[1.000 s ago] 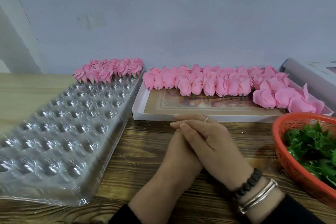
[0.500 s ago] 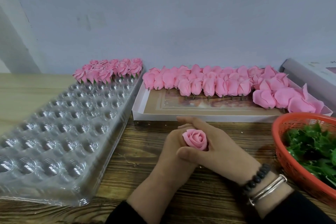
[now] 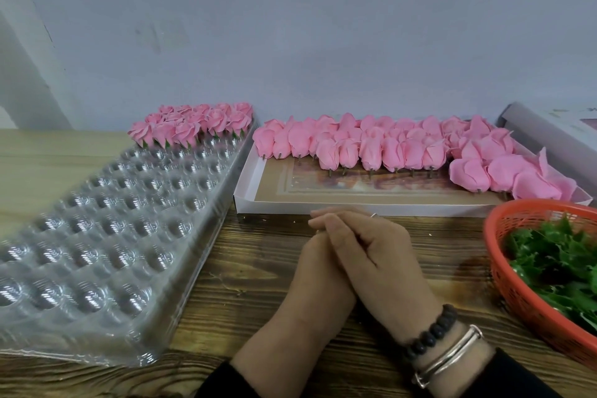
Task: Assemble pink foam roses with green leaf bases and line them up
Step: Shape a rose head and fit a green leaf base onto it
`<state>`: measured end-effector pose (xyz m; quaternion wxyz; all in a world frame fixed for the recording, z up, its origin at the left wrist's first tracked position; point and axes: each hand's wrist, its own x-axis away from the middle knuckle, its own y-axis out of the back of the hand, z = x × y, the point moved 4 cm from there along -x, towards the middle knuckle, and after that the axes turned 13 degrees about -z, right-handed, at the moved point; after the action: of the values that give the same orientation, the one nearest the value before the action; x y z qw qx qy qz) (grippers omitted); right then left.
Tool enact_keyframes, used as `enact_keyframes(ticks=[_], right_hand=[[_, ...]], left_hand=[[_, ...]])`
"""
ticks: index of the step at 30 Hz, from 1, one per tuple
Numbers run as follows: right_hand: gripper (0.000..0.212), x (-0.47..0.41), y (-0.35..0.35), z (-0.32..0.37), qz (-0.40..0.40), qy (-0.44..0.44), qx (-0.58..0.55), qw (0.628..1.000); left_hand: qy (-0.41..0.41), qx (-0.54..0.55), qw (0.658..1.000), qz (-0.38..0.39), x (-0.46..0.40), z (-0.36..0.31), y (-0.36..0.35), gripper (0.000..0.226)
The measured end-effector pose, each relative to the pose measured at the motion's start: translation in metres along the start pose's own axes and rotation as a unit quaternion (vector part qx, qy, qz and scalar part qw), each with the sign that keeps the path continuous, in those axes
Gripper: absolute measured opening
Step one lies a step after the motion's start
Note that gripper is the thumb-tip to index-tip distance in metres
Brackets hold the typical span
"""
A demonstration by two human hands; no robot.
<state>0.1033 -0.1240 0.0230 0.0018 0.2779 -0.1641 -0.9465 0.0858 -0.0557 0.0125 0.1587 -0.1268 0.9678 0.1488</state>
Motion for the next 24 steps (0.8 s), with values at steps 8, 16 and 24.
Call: enact_keyframes(ticks=[8, 16, 24], right_hand=[[0.024, 0.003, -0.003, -0.002, 0.208, -0.058, 0.017, 0.976], [0.054, -0.005, 0.006, -0.009, 0.164, -0.045, -0.005, 0.985], [0.061, -0.002, 0.006, -0.006, 0.106, -0.033, -0.068, 0.992]], left_hand=[[0.176, -0.016, 0.974, 0.14, 0.01, 0.013, 0.001, 0.029], [0.029, 0.072, 0.996, 0.041, -0.001, -0.001, 0.01, 0.022], [0.016, 0.068, 0.997, -0.011, -0.003, 0.005, 0.011, 0.017]])
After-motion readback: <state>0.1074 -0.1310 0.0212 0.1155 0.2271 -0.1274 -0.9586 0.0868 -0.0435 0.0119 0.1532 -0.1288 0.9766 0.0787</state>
